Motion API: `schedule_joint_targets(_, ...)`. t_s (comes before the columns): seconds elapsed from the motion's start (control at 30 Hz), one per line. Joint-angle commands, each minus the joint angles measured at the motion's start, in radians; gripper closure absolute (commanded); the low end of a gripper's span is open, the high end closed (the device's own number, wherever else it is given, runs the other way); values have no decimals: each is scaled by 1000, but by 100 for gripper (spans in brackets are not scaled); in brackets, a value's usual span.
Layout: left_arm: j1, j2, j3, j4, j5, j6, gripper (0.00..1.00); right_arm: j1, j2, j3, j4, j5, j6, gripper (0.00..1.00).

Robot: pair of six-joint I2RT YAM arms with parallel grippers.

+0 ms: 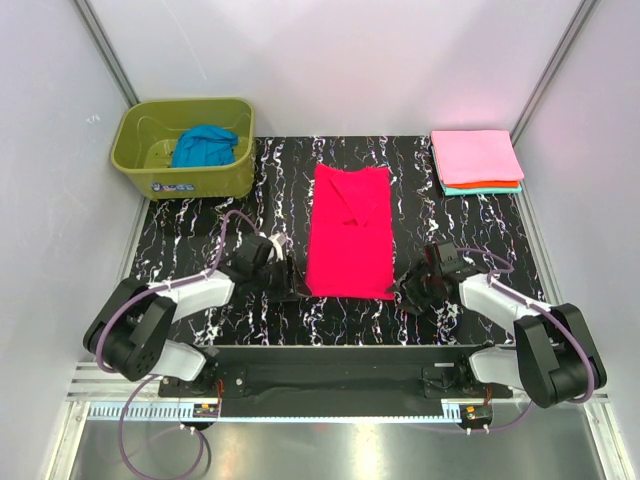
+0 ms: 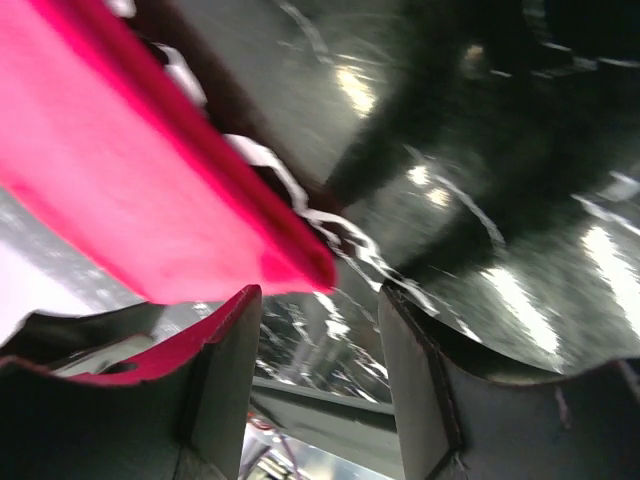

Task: Fold and stack the t-shirts
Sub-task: Fold the tshirt

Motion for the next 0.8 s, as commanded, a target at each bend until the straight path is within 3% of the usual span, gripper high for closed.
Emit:
schedule_joint_targets(0.0,-9,34,-34,116,-58,-64,46,9,1,-80,158,44,73,42)
schedule_joint_targets(0.27,-11,108,-12,139,-52,-72,58,9,-17,-103,182,69,96,51)
schedule_joint_targets(0.4,-19,111,-16,142,-63,-78,66,9,-31,-112,180,77,98,68)
schedule_joint_targets(0.47,-20,114,-15,142,-72,-78,71,9,-34,-113,182,80,92,81)
schedule_joint_targets(0.5,-22,116,-13,144,-74,-78,80,10,-34,-112,183,81,88,86)
schedule_joint_targets(0.53,-23,117,-8,142,-69,-78,87,10,-35,-110,180,81,85,97)
schedule_joint_targets(0.57,-25,116,-5,139,-66,-78,94,9,-37,-106,179,77,73,100)
schedule_joint_targets(0.6,-31,105,-1,122,-64,-74,99,9,-46,-104,177,72,67,100)
schedule_joint_targets(0.77,-101,-22,56,-32,-152,-51,100,9,-142,-83,69,77,1,100)
